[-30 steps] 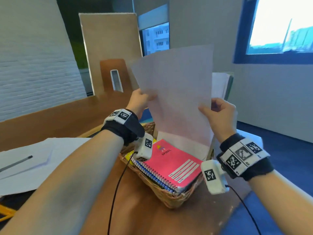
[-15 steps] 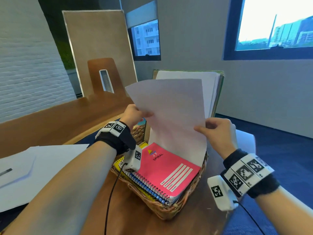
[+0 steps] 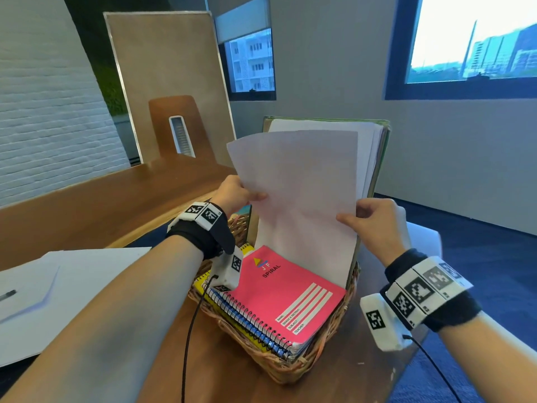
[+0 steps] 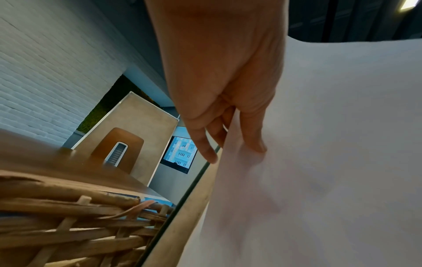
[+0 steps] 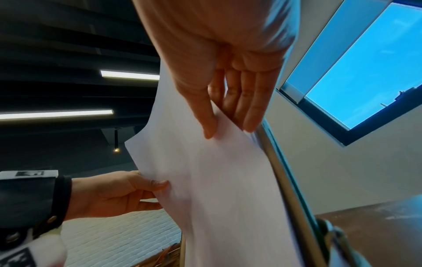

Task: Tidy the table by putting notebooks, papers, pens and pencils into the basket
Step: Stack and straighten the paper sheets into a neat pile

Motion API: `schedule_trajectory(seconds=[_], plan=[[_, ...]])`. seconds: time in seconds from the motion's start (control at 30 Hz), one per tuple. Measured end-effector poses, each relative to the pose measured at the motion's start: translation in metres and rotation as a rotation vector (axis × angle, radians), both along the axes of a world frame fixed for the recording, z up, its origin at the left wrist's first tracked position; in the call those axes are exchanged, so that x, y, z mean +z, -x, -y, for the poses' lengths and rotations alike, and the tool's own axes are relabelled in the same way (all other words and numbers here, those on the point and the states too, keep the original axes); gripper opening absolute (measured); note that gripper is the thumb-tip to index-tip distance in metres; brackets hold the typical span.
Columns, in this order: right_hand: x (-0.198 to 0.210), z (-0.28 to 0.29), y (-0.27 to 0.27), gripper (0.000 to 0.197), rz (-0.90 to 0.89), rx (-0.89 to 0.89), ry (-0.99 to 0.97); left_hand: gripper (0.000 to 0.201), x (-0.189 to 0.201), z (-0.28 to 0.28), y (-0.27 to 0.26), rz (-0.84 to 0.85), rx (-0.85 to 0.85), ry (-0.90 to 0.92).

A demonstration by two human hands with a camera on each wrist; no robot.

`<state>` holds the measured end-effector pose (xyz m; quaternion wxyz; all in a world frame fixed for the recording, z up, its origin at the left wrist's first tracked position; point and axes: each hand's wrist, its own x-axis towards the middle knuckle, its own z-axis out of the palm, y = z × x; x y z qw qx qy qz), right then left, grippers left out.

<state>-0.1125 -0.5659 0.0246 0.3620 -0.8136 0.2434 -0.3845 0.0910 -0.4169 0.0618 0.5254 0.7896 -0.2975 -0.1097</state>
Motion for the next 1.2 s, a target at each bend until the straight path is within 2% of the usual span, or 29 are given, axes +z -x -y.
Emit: schedule_trajectory(seconds=[0.2,0.37,0.57,0.7,0.8,0.87,0.93,1.03,1.1,1.2], plan=[[-0.005,0.006,0.002,0.009,-0.126,-0.003,0.042,0.034,0.013,0.003,-0.006,0.026,0.0,0.077],[-0.012,0.01,-0.002,0.022,-0.267,-0.052,0.068,0.033,0.0,0.007,-0.008,0.016,-0.009,-0.041],[-0.011,0.011,0.0,0.021,-0.275,-0.081,0.063,0.02,-0.004,0.015,-0.009,0.006,0.007,0.014],[-0.007,0.015,0.001,0.019,-0.308,-0.091,0.061,0.03,-0.001,0.02,-0.009,0.005,-0.02,0.007],[-0.008,0.015,0.001,0.025,-0.39,-0.088,0.042,0.029,-0.009,0.024,-0.007,0.058,-0.012,-0.056],[-0.006,0.014,0.002,0.021,-0.4,-0.101,0.038,0.029,-0.013,0.027,-0.007,0.078,0.009,-0.075],[-0.005,0.011,0.003,0.014,-0.355,-0.117,0.055,0.034,-0.016,0.028,-0.006,0.089,0.034,-0.064],[-0.003,0.005,0.006,0.057,-0.2,-0.166,0.108,0.049,-0.017,0.026,-0.005,0.148,0.114,-0.076],[0.001,0.003,0.007,0.075,-0.063,-0.201,0.176,0.06,-0.016,0.023,-0.006,0.156,0.166,-0.078],[0.011,-0.009,0.007,0.071,0.137,-0.159,0.266,0.058,-0.013,0.015,-0.009,0.168,0.219,-0.075]])
